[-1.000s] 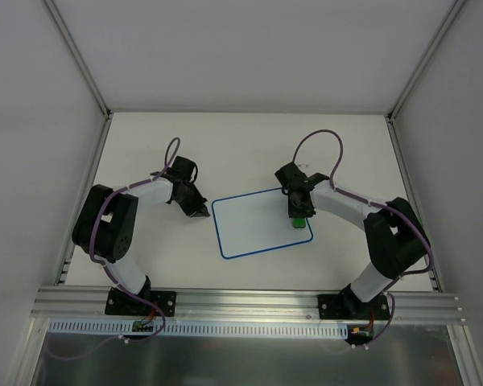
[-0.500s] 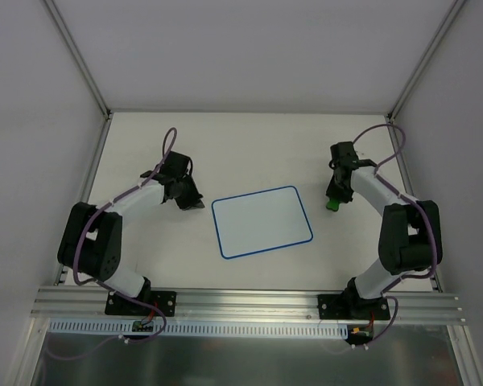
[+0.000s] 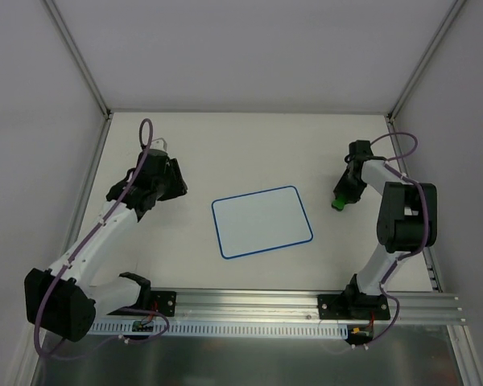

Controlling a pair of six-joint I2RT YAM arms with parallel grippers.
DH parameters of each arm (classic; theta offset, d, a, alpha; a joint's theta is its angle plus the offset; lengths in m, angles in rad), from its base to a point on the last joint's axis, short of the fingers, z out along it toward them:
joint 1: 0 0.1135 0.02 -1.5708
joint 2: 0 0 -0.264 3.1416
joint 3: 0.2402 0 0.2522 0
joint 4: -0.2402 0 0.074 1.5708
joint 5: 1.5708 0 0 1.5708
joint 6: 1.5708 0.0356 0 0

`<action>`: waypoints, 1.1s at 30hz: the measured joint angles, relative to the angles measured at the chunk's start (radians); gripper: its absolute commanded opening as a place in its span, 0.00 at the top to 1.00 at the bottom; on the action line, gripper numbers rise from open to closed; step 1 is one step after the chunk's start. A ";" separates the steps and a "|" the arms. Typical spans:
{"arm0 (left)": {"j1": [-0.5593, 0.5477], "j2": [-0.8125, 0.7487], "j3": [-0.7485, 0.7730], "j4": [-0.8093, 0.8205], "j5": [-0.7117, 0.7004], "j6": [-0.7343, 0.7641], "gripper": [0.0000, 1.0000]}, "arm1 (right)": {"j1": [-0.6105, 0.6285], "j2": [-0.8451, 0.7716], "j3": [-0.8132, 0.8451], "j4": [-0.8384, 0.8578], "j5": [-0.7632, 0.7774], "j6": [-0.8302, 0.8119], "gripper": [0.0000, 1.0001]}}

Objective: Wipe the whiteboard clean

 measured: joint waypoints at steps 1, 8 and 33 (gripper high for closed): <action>0.000 -0.030 0.000 -0.005 -0.013 0.013 0.50 | -0.003 0.000 0.000 0.002 -0.008 0.002 0.51; 0.000 -0.196 0.000 -0.038 -0.077 0.081 0.16 | -0.008 -0.030 -0.017 0.007 -0.017 -0.016 0.14; 0.000 -0.336 0.536 -0.155 -0.315 0.384 0.01 | -0.013 -0.986 0.388 -0.148 0.046 -0.498 0.01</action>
